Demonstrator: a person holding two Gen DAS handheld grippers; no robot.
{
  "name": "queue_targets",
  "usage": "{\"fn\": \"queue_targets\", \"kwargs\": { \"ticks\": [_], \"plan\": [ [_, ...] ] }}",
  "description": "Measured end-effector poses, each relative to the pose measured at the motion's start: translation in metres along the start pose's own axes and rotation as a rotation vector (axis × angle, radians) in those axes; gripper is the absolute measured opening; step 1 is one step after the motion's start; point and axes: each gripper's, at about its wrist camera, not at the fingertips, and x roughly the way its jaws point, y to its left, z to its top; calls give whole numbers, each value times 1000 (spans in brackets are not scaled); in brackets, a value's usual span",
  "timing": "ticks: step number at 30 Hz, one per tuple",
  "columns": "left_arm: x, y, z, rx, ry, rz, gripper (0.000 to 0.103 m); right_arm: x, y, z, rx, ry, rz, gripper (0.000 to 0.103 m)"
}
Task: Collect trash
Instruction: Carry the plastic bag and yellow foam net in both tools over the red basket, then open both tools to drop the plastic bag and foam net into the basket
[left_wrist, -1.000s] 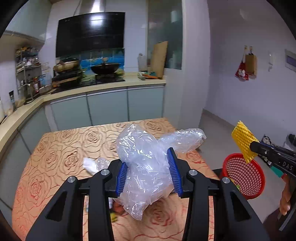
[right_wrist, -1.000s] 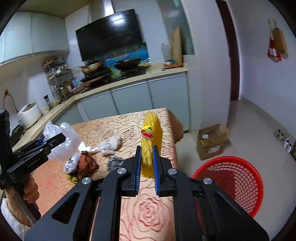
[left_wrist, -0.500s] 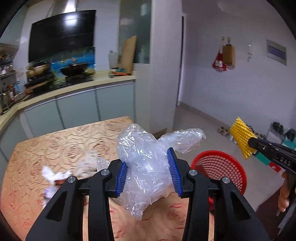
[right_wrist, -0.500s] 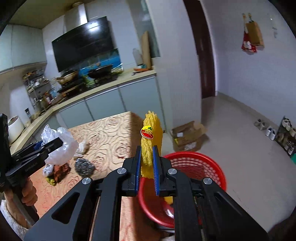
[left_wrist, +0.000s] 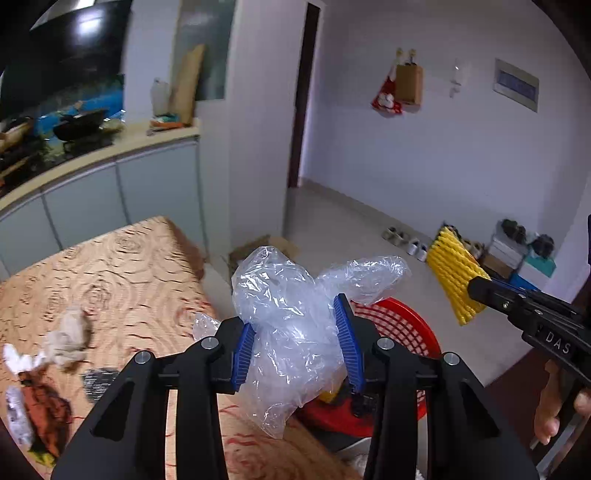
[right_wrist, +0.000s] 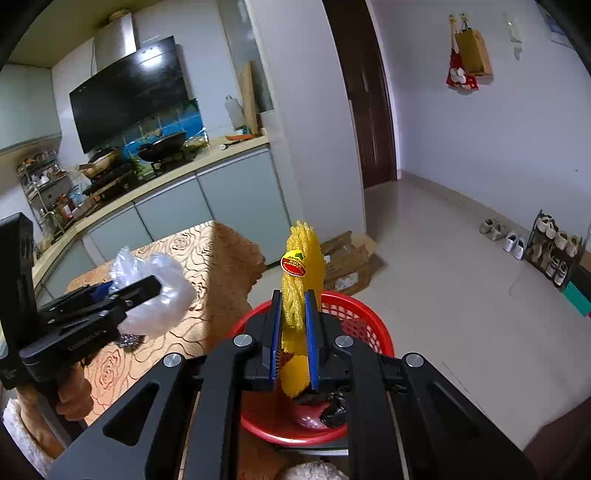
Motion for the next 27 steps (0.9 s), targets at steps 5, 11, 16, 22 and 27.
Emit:
{"fn": "queue_targets", "kwargs": {
  "ticks": [5, 11, 16, 22, 27],
  "plan": [
    [28, -13, -4, 28, 60, -35, 39, 13, -5, -8, 17, 48, -1, 12],
    [64, -17, -13, 41, 150, -45, 39, 33, -10, -16, 46, 118, -11, 12],
    [77, -23, -20, 45, 182, -56, 40, 44, -18, -20, 61, 162, -7, 12],
    [90, -20, -23, 35, 216, -72, 41, 62, -24, -30, 90, 227, 1, 12],
    [94, -25, -26, 60, 230, -88, 47, 73, -27, -39, 104, 260, -2, 12]
  ]
}}
